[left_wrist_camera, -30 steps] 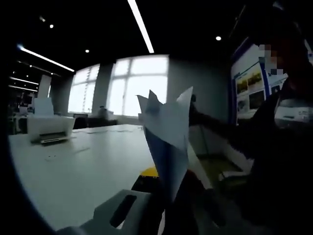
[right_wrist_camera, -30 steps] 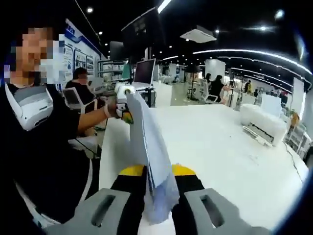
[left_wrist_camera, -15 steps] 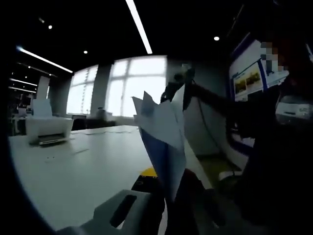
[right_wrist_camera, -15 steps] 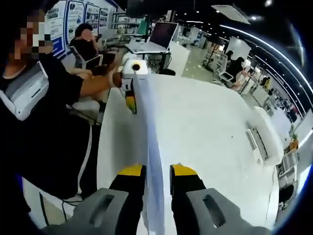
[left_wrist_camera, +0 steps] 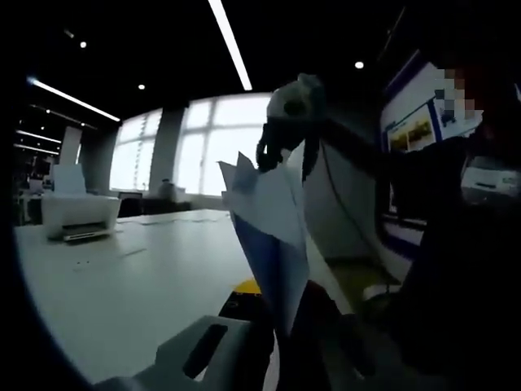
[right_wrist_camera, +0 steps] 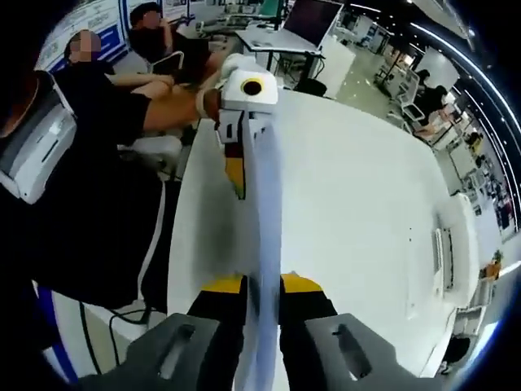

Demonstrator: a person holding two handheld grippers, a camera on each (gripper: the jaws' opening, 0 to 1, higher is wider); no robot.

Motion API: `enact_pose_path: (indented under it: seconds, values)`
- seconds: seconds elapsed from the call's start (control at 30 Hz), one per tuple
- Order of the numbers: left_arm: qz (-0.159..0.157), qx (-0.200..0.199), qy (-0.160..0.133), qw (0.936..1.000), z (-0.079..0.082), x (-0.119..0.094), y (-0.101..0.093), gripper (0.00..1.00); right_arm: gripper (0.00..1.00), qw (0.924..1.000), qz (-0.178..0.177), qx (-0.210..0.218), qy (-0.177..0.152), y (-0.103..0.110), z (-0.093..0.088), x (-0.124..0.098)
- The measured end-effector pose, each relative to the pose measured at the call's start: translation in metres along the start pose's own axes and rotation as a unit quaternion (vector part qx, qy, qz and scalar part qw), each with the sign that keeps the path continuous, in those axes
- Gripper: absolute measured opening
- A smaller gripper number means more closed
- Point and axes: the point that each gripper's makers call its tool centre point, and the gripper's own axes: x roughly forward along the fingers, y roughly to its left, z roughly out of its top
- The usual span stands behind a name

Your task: Organize the stack of printing papers by aligning and flattening the scattered papers on the table

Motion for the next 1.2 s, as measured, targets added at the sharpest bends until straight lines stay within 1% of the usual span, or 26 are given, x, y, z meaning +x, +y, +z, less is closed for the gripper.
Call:
enact_pose_path:
  seconds: [0.1, 0.17, 0.2, 0.33, 0.37, 0.43, 0.47, 0.5, 0.53, 0.57, 0.63, 0.67, 0.73, 0.77, 0.8, 0.83, 0.9, 0.93, 0.97, 1.0, 1.03, 1.07, 1.1, 1.2]
  values:
    - [-0.001, -0.002, -0.001, 1.0000, 0.000, 0.001, 0.000, 0.06, 0.09, 0.9999, 0.007, 0.000, 0.009, 0.000, 0.002, 0.005]
    - [-0.002, -0.003, -0.002, 1.0000, 0.000, 0.001, 0.000, 0.06, 0.01, 0.9997, 0.014, 0.000, 0.018, 0.002, 0.001, 0.008]
    - [-0.001, -0.002, -0.001, 1.0000, 0.000, 0.001, 0.001, 0.06, 0.00, 0.9996, 0.016, 0.001, 0.021, 0.003, 0.001, 0.008]
    - [0.006, -0.004, -0.002, 1.0000, 0.000, 0.000, 0.004, 0.06, 0.00, 0.9997, 0.015, 0.004, 0.021, 0.004, 0.000, 0.007]
    - [0.014, -0.006, -0.006, 0.9999, 0.001, -0.001, 0.007, 0.06, 0.00, 0.9997, 0.014, 0.005, 0.021, 0.004, 0.000, 0.007]
    - [0.023, -0.007, -0.014, 0.9996, 0.004, -0.002, 0.011, 0.11, 0.00, 0.9997, 0.017, 0.014, 0.012, 0.006, -0.002, 0.003]
    - [0.029, -0.014, -0.020, 0.9993, 0.007, -0.004, 0.013, 0.15, 0.00, 0.9997, 0.016, 0.018, 0.009, 0.006, -0.003, 0.001]
    - [0.033, -0.023, -0.024, 0.9989, 0.009, -0.006, 0.015, 0.23, 0.00, 0.9996, 0.011, 0.026, -0.001, 0.005, -0.003, -0.003]
    - [0.036, -0.034, -0.029, 0.9984, 0.012, -0.008, 0.016, 0.30, 0.00, 0.9992, 0.009, 0.033, -0.021, 0.006, 0.000, -0.007]
    - [0.040, -0.037, -0.036, 0.9978, 0.015, -0.011, 0.018, 0.34, 0.00, 0.9985, 0.007, 0.039, -0.039, 0.006, 0.000, -0.012]
    - [0.045, -0.036, -0.041, 0.9975, 0.017, -0.017, 0.020, 0.37, 0.00, 0.9958, 0.001, 0.054, -0.075, 0.006, 0.001, -0.024]
    - [0.049, -0.037, -0.049, 0.9969, 0.019, -0.021, 0.021, 0.37, 0.00, 0.9944, 0.000, 0.057, -0.089, 0.006, 0.002, -0.027]
    - [0.052, -0.049, -0.068, 0.9952, 0.023, -0.026, 0.024, 0.40, 0.00, 0.9890, -0.008, 0.071, -0.130, 0.006, 0.003, -0.038]
    - [0.054, -0.050, -0.070, 0.9948, 0.022, -0.028, 0.025, 0.40, 0.00, 0.9845, -0.009, 0.081, -0.155, 0.006, 0.002, -0.045]
    - [0.054, -0.049, -0.071, 0.9948, 0.022, -0.028, 0.025, 0.41, 0.00, 0.9820, -0.012, 0.086, -0.168, 0.006, 0.003, -0.049]
    - [0.055, -0.052, -0.076, 0.9942, 0.021, -0.029, 0.026, 0.41, 0.00, 0.9762, -0.018, 0.092, -0.195, 0.005, 0.003, -0.055]
    - [0.052, -0.058, -0.082, 0.9936, 0.019, -0.027, 0.024, 0.42, 0.00, 0.9677, -0.024, 0.099, -0.231, 0.005, 0.004, -0.063]
    - [0.050, -0.059, -0.084, 0.9934, 0.019, -0.026, 0.024, 0.42, 0.00, 0.9647, -0.027, 0.102, -0.241, 0.004, 0.004, -0.066]
    - [0.048, -0.061, -0.087, 0.9932, 0.019, -0.024, 0.023, 0.42, 0.00, 0.9577, -0.032, 0.109, -0.265, 0.003, 0.005, -0.071]
    - [0.045, -0.062, -0.091, 0.9929, 0.019, -0.021, 0.022, 0.42, 0.00, 0.9542, -0.031, 0.111, -0.276, 0.003, 0.006, -0.073]
    - [0.044, -0.062, -0.093, 0.9927, 0.019, -0.019, 0.022, 0.43, 0.00, 0.9468, -0.036, 0.114, -0.299, 0.002, 0.008, -0.078]
    - [0.042, -0.061, -0.095, 0.9927, 0.020, -0.016, 0.023, 0.43, 0.00, 0.9426, -0.035, 0.117, -0.311, 0.002, 0.009, -0.081]
    - [0.040, -0.063, -0.096, 0.9926, 0.020, -0.014, 0.024, 0.43, 0.00, 0.9323, -0.033, 0.121, -0.339, 0.002, 0.012, -0.087]
    - [0.039, -0.073, -0.098, 0.9917, 0.019, -0.010, 0.027, 0.44, 0.00, 0.9139, -0.037, 0.128, -0.384, 0.001, 0.014, -0.099]
